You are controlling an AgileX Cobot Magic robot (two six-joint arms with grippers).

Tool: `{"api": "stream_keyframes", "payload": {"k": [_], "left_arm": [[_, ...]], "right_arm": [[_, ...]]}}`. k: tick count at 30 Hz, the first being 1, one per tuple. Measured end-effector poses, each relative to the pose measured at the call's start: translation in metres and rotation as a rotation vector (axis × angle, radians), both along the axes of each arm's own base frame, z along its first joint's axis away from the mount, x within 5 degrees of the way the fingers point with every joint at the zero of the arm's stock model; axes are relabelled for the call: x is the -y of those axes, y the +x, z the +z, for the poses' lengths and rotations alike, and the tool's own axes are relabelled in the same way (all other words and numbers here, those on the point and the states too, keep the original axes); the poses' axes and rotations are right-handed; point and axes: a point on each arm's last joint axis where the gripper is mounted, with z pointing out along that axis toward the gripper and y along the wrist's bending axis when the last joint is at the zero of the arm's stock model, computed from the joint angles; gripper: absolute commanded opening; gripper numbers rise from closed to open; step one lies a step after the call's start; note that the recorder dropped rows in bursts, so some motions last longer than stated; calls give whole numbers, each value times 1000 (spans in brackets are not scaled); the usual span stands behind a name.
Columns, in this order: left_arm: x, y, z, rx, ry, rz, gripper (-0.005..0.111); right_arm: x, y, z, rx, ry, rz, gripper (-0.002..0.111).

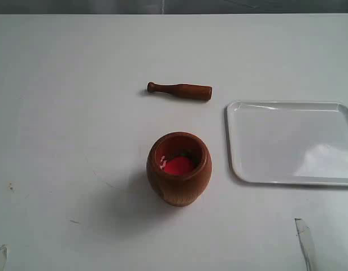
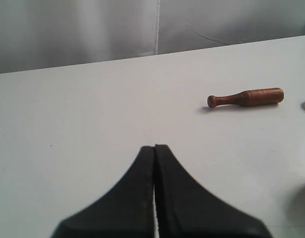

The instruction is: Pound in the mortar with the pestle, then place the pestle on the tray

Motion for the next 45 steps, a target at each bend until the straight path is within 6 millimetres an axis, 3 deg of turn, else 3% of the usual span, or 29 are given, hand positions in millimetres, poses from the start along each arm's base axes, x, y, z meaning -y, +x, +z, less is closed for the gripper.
{"api": "stream_keyframes", "payload": {"k": [6, 14, 22, 25, 28, 34, 38, 43, 45], "left_arm": [[0, 0, 0, 0, 0, 0, 0], [0, 0, 0, 0, 0, 0, 0], [0, 0, 0, 0, 0, 0, 0], [0, 0, 0, 0, 0, 0, 0], [0, 0, 0, 0, 0, 0, 0], [0, 0, 0, 0, 0, 0, 0], [0, 0, 0, 0, 0, 0, 0], [0, 0, 0, 0, 0, 0, 0], [0, 0, 0, 0, 0, 0, 0]], "right_arm": [[1, 1, 4, 47, -23, -4, 0], [9, 2, 39, 384, 525, -114, 0], [25, -6, 60, 665, 623, -220, 0], [27, -12, 70, 803, 580, -210, 0], [21, -20, 88, 995, 402, -143, 0], [-10, -24, 168, 1348, -82, 77, 0], [-20, 18, 224, 1332, -186, 116, 0], [-28, 120, 266, 959, -380, 134, 0], [-31, 168, 268, 726, -491, 138, 0]]}}
